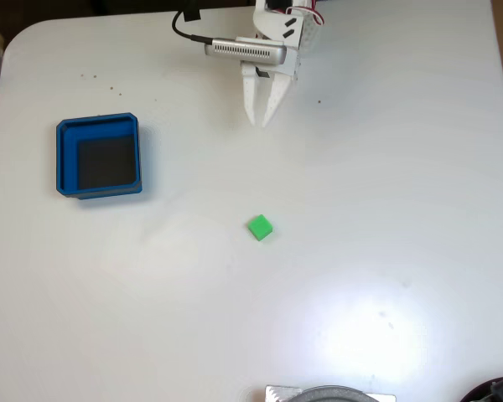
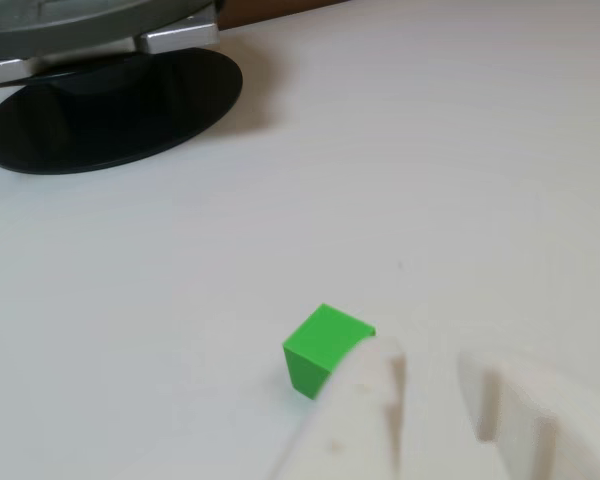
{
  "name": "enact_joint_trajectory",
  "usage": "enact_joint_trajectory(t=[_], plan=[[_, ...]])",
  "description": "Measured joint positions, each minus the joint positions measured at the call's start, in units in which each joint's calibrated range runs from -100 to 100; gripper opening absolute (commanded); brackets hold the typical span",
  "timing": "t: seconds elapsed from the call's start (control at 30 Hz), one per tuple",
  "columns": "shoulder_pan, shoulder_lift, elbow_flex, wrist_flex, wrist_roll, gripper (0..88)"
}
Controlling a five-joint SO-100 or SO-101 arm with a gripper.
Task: Pick up green cube and drop it in the blue box
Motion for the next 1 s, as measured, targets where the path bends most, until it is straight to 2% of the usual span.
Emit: enact_joint_trajectory(t=[0.3,0.77,0.87,1.0], plan=[[0.0,1.92,-6.62,0.0,0.15,1.2],[0.0,25.73,-26.76,0.08,0.15,1.2],[0.0,28.91,-29.8,2.4,0.15,1.2],[0.0,31.91,-35.88,11.25,0.2,1.2]])
